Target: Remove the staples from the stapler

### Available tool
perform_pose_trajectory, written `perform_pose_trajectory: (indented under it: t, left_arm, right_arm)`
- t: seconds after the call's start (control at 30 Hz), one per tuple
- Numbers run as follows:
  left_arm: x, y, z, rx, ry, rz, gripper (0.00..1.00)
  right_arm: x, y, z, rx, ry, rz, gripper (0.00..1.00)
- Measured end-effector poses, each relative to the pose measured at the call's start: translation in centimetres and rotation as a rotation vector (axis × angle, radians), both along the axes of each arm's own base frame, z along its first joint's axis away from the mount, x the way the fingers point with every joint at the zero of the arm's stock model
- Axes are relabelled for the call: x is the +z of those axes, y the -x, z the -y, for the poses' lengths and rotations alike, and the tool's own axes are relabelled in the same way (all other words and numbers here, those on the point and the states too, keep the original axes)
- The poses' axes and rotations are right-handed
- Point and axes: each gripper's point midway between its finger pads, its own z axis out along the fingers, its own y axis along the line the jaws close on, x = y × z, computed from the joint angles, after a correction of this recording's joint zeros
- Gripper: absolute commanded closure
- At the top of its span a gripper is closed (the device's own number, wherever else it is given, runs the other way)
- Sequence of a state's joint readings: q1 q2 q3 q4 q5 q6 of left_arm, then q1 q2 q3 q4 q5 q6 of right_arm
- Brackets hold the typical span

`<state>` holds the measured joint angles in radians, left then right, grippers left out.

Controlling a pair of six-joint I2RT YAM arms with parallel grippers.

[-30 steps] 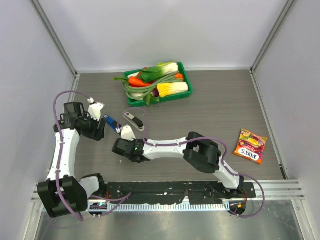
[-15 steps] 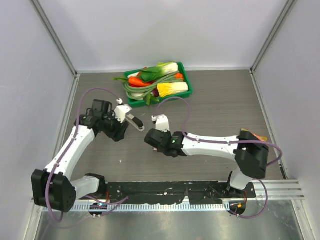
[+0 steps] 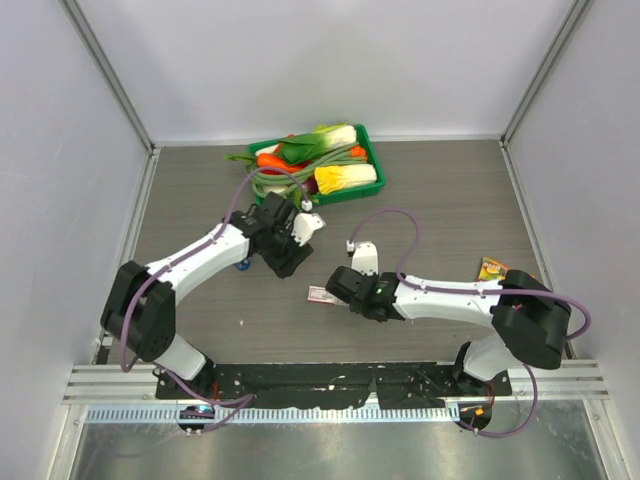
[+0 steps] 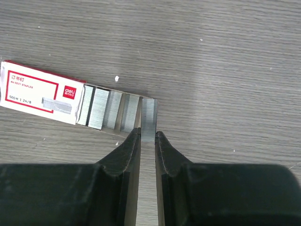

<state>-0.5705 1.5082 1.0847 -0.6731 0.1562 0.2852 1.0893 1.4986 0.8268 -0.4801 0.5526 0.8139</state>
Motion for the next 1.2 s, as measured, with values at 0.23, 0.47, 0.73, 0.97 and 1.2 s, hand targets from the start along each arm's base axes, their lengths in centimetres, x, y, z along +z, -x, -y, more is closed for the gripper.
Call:
perform_pose_trajectory:
  t: [0.23, 0.47, 0.73, 0.97, 1.2]
  left_arm:
    - [-1.7, -0.9, 3.1, -0.046, -0.032, -0.010, 0.42]
    - [-2.2, -1.5, 4.7, -0.069, -0.042, 0.003, 0.42]
    - [-2.3, -1.6, 5.0, -0.073, -0.044, 0.004, 0.42]
    - [-2.4, -1.7, 4.9, -0.068, -0.053, 0.007, 0.43]
    - [-2.6, -1.7, 4.7, -0.065, -0.060, 0.010, 0.42]
  right_arm:
    - [0.6, -0.5, 0.9, -0.035, -0.053, 0.020, 0.86]
    - [0.1, -0.6, 1.4, -0.047, -0.052, 0.011, 0.86]
    - [0.4, -0.6, -0.4, -0.017, -0.129, -0.007, 0.87]
    - [0.7, -0.5, -1.6, 0.000, -0.181, -0.018, 0.87]
    - [0.2, -0.4, -1.7, 0.001, -0.177, -0.026, 0.87]
